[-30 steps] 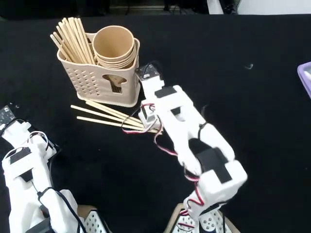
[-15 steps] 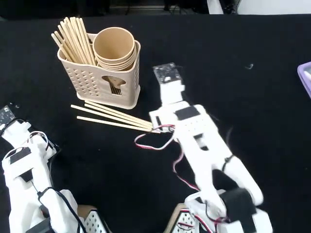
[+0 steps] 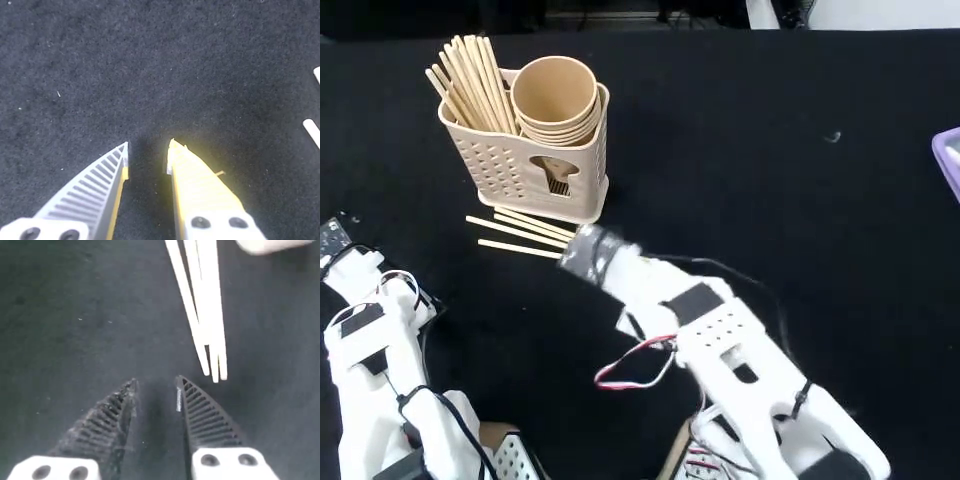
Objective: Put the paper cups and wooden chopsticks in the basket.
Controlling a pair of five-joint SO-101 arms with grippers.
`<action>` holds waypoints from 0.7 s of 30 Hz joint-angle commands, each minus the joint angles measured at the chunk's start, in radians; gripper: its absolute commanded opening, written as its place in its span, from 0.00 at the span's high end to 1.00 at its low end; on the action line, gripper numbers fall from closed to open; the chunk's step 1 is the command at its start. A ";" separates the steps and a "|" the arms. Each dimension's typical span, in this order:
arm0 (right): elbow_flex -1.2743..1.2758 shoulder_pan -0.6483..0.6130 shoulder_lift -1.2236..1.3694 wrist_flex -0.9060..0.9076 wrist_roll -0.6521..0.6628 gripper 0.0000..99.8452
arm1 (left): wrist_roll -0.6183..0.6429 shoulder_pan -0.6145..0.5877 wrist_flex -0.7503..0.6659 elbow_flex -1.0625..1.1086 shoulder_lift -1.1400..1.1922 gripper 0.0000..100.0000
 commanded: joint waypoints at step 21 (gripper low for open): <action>-0.779 -0.051 0.858 0.091 0.232 0.78 | 0.000 0.012 -0.006 -0.004 -0.023 0.87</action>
